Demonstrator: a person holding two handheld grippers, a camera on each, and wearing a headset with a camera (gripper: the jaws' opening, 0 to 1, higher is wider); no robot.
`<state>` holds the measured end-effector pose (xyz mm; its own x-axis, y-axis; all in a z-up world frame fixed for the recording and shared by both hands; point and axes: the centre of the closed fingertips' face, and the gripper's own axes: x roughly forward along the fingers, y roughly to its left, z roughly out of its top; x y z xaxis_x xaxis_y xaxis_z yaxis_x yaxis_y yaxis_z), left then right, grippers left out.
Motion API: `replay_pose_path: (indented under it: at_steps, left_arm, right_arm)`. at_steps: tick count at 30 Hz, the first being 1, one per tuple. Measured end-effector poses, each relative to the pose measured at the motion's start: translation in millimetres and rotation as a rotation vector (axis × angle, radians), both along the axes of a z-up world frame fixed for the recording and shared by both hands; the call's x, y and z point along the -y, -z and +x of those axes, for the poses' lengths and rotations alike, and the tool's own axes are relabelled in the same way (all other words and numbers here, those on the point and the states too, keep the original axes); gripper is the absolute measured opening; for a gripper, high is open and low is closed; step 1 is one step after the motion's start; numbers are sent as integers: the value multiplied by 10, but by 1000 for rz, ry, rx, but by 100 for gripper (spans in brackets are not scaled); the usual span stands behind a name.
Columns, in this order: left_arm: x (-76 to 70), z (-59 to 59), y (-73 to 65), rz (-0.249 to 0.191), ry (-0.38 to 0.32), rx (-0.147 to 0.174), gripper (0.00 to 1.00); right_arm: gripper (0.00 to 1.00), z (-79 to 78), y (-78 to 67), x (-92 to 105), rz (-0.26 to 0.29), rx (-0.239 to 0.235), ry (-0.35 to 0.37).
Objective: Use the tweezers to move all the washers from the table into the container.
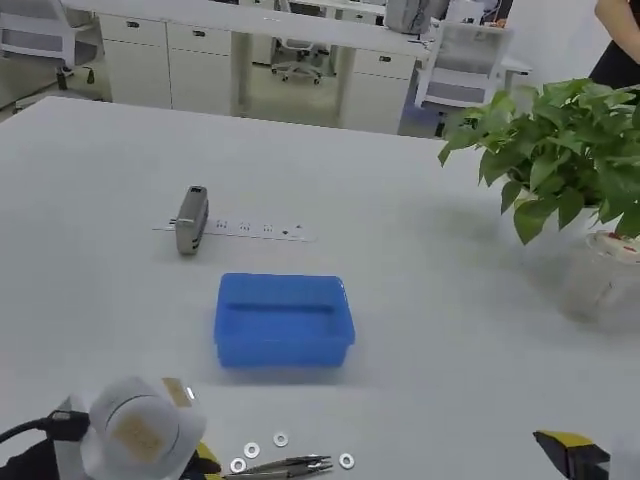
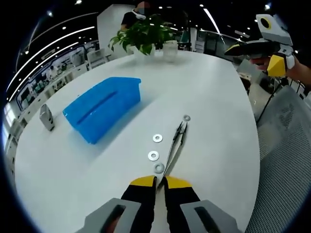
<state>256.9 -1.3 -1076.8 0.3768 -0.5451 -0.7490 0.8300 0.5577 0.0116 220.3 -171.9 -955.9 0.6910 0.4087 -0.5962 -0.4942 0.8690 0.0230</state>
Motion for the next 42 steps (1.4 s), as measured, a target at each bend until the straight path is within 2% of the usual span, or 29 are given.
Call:
replay_pose_path:
  at_steps: [6,10,12,15,18,21,23,24,28,30,35,37,38,39,42]
  left_arm:
    - [70,-50,2,30,73,19,0]
    - [103,-82,-59,12,82,26,0]
    - [117,-69,-155,-1,76,49,0]
    - [142,-50,-286,-31,61,53,0]
    - [163,-20,-414,-40,50,80,0]
    - [216,23,-567,-73,38,102,0]
    - [256,65,-686,-84,37,132,0]
    - [287,87,-757,-90,45,147,0]
    - [369,157,-888,-105,59,163,0]
    - [405,180,-972,-107,70,184,0]
    - [477,172,-1210,-110,101,219,0]
    - [491,139,-1320,-108,127,231,0]
    - [494,119,-1360,-102,142,234,0]
    - [493,100,-1438,-96,157,251,0]
    - [487,46,-1617,-101,179,266,0]
  right_arm:
    - [90,2,25,-60,17,-10,-10]
    - [90,7,-13,-126,21,2,-24]
    - [90,15,-44,-151,17,14,-31]
    - [90,23,-87,-172,18,30,-38]
    - [90,22,-111,-178,20,37,-40]
    - [90,23,-167,-171,25,51,-38]
    - [90,26,-217,-165,31,65,-37]
    - [90,28,-242,-159,31,72,-36]
    - [90,45,-271,-123,21,87,-34]
    - [90,60,-330,-84,21,104,-31]
    - [89,98,-431,-58,31,135,-26]
    - [86,103,-446,-99,49,136,-46]
    - [83,93,-449,-162,67,126,-83]
    - [78,88,-452,-204,78,117,-105]
    - [75,103,-524,-372,115,121,-173]
